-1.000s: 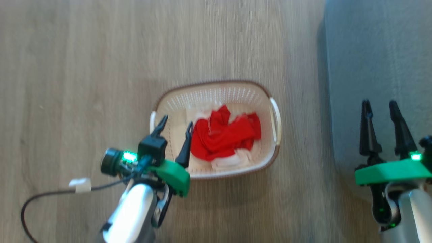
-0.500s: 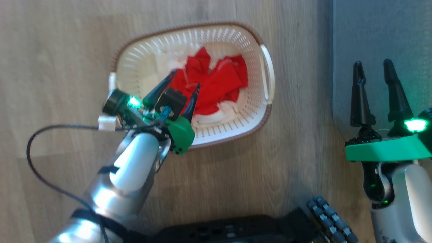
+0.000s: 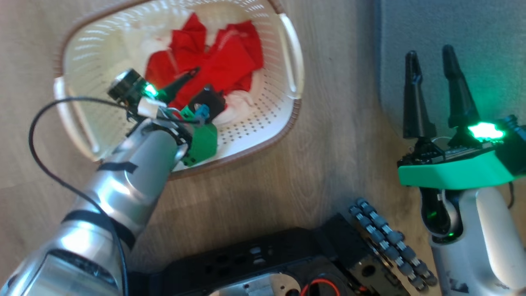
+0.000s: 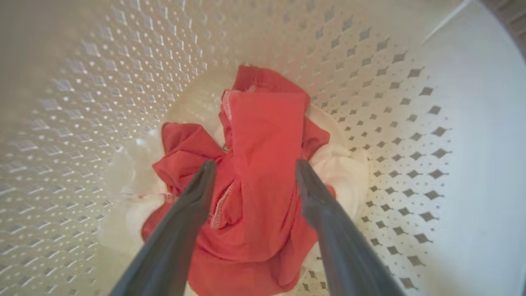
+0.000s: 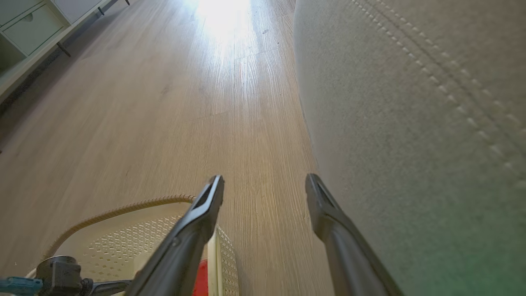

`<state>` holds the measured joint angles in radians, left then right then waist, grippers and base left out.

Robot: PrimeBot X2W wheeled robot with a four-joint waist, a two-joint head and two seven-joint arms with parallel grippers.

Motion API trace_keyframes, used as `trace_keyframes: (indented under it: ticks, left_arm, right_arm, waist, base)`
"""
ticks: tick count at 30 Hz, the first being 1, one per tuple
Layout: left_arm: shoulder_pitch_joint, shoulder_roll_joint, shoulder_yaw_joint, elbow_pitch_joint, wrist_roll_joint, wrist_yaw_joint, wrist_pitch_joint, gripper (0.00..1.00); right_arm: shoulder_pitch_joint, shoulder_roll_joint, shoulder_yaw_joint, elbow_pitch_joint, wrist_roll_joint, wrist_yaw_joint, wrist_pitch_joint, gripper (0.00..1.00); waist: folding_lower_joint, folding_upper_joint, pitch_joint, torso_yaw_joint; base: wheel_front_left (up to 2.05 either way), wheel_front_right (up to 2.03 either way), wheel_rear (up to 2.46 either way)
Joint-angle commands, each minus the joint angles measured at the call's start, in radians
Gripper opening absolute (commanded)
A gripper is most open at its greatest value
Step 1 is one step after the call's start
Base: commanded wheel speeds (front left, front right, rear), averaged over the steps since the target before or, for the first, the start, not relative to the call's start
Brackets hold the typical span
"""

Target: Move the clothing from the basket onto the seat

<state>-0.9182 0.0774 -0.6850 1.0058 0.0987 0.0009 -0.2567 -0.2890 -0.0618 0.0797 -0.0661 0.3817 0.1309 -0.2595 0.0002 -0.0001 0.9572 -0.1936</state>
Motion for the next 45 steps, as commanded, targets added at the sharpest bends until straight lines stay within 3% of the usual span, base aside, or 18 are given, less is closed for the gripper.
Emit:
trace_keyframes:
  ticks: [1, 7, 13, 24, 36, 38, 45]
  left_arm:
    - [0.007, 0.014, 0.000, 0.022, 0.006, -0.008, -0.005, 1.00]
    - [-0.056, 0.007, -0.047, 0.157, 0.022, -0.041, -0.005, 1.00]
    - [-0.107, 0.001, -0.067, 0.255, 0.026, -0.039, 0.020, 1.00]
    - [-0.147, 0.012, -0.048, 0.282, -0.012, -0.002, 0.123, 1.00]
    - [-0.165, 0.071, -0.009, 0.285, -0.073, 0.037, 0.321, 1.00]
    - [-0.168, 0.072, -0.008, 0.285, -0.080, 0.031, 0.329, 0.00]
    - [-0.174, 0.064, -0.010, 0.285, -0.100, 0.016, 0.306, 0.00]
  right_arm:
    - [0.044, 0.009, 0.025, -0.026, 0.008, 0.000, -0.002, 1.00]
    - [0.064, 0.011, 0.044, -0.032, 0.037, 0.000, -0.002, 1.00]
    - [0.074, 0.011, 0.073, -0.052, 0.066, 0.000, -0.002, 1.00]
    - [0.085, 0.012, 0.099, -0.080, 0.093, 0.000, -0.002, 1.00]
    - [0.101, 0.012, 0.114, -0.114, 0.129, 0.000, -0.002, 1.00]
    - [0.098, 0.012, 0.115, -0.112, 0.131, 0.000, -0.002, 1.00]
    - [0.065, 0.012, 0.110, -0.104, 0.130, 0.000, -0.002, 1.00]
  waist:
    - [-0.0002, 0.0001, 0.033, -0.036]
    - [-0.0002, 0.0001, 0.052, -0.064]
    - [-0.0002, 0.0001, 0.064, -0.082]
    - [-0.0002, 0.0001, 0.087, -0.100]
    - [-0.0002, 0.0001, 0.093, -0.128]
    - [-0.0002, 0.0001, 0.093, -0.127]
    - [-0.0002, 0.0001, 0.086, -0.117]
  base:
    - [0.00, 0.00, 0.00]
    - [0.00, 0.00, 0.00]
    - [0.00, 0.00, 0.00]
    - [0.00, 0.00, 0.00]
    - [0.00, 0.00, 0.00]
    - [0.00, 0.00, 0.00]
    - [0.00, 0.00, 0.00]
